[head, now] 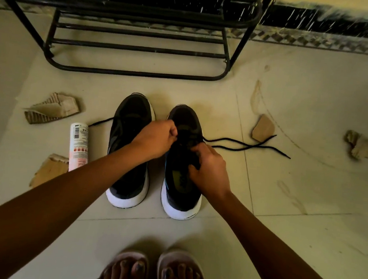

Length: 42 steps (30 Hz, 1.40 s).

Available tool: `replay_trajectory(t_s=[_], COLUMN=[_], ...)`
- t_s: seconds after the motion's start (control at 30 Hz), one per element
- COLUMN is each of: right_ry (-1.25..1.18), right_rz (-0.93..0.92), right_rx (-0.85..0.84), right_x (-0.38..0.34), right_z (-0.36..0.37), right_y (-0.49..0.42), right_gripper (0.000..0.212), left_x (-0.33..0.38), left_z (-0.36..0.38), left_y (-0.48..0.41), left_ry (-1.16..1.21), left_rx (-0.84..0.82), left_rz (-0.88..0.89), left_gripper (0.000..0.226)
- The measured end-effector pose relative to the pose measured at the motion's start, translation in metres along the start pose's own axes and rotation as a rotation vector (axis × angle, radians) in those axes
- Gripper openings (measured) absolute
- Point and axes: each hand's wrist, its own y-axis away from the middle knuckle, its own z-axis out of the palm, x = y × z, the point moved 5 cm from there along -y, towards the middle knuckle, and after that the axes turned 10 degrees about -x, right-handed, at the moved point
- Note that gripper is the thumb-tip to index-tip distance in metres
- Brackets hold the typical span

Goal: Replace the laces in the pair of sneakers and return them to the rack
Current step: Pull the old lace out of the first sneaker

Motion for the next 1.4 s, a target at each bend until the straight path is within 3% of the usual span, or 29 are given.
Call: replay_trajectory(t_s=[0.1, 0.37, 0.53, 0.6, 0.63, 0.7, 0.73, 0.77, 0.8, 0.87, 0.93, 0.97, 1.0, 1.03, 1.1, 1.13, 1.17, 1.3, 1.33, 1.37, 1.4], right_ry=[0.001, 0.04, 0.058, 0.063, 0.066, 0.07, 0.072, 0.074, 0.074, 0.077, 0.086, 0.089, 0.09, 0.089, 0.097, 0.102, 0.104, 0.099, 0.099, 0.096, 0.093], right_rz=[-0.009, -0.011, 0.007, 0.023, 0.031, 0.037, 0.037, 0.038, 0.038, 0.039, 0.048, 0.055, 0.057, 0.056, 0.054, 0.055, 0.057, 0.05, 0.05, 0.052, 0.054], right_rx=[-0.003, -0.021, -0.029, -0.048, -0.056, -0.069, -0.073, -0.078, -0.08, -0.077, -0.078, -0.082, -0.082, -0.081, -0.085, -0.091, -0.095, -0.086, -0.086, -0.088, -0.091], right_x=[-0.001, -0.006, -0.006, -0.007, -0.008, -0.009, -0.009, -0.009, -0.009, -0.008, -0.009, -0.009, -0.009, -0.008, -0.008, -0.008, -0.008, -0.008, -0.008, -0.008, -0.007], right_z=[0.0, -0.001, -0.002, 0.0, 0.0, 0.0, 0.0, 0.0, 0.0, 0.0, 0.0, 0.0, 0.0, 0.0, 0.0, 0.0, 0.0, 0.0, 0.0, 0.0, 0.0], right_y=[0.001, 0.003, 0.003, 0.003, 0.003, 0.002, 0.002, 0.002, 0.002, 0.002, 0.002, 0.002, 0.002, 0.002, 0.001, 0.001, 0.001, 0.002, 0.002, 0.002, 0.002], right_gripper=[0.031, 0.031, 0.03, 0.029, 0.029, 0.029, 0.029, 0.029, 0.029, 0.029, 0.029, 0.029, 0.029, 0.029, 0.028, 0.028, 0.028, 0.028, 0.028, 0.028, 0.028], left_x=[0.005, 0.015, 0.011, 0.005, 0.003, 0.002, 0.001, 0.004, 0.008, 0.016, 0.021, 0.022, 0.022, 0.02, 0.02, 0.024, 0.03, 0.039, 0.037, 0.032, 0.029], left_z=[-0.002, -0.011, -0.014, -0.021, -0.024, -0.023, -0.025, -0.029, -0.034, -0.039, -0.039, -0.038, -0.038, -0.041, -0.054, -0.062, -0.07, -0.085, -0.081, -0.079, -0.083], left_y=[0.0, 0.004, 0.005, 0.006, 0.007, 0.009, 0.009, 0.01, 0.012, 0.016, 0.018, 0.02, 0.021, 0.022, 0.027, 0.028, 0.029, 0.037, 0.039, 0.038, 0.038], left_ry=[-0.067, 0.106, 0.545, 0.587, 0.491, 0.009, -0.211, -0.288, -0.211, 0.255, 0.678, 0.752, 0.7, 0.486, -0.2, -0.349, -0.285, 0.823, 0.93, 0.878, 0.629], left_rx=[0.062, 0.104, 0.138, 0.121, 0.067, -0.121, -0.157, -0.129, -0.084, -0.03, -0.061, -0.101, -0.136, -0.176, -0.24, -0.201, -0.145, -0.082, -0.093, -0.072, -0.027], left_rz=[0.044, 0.094, 0.041, -0.031, -0.083, -0.142, -0.131, -0.092, -0.028, 0.067, 0.095, 0.076, 0.043, 0.002, -0.087, -0.071, -0.012, 0.183, 0.183, 0.171, 0.136], left_gripper=[0.007, 0.006, 0.004, 0.01, 0.016, 0.027, 0.028, 0.027, 0.026, 0.024, 0.024, 0.024, 0.025, 0.027, 0.03, 0.029, 0.028, 0.023, 0.024, 0.024, 0.024])
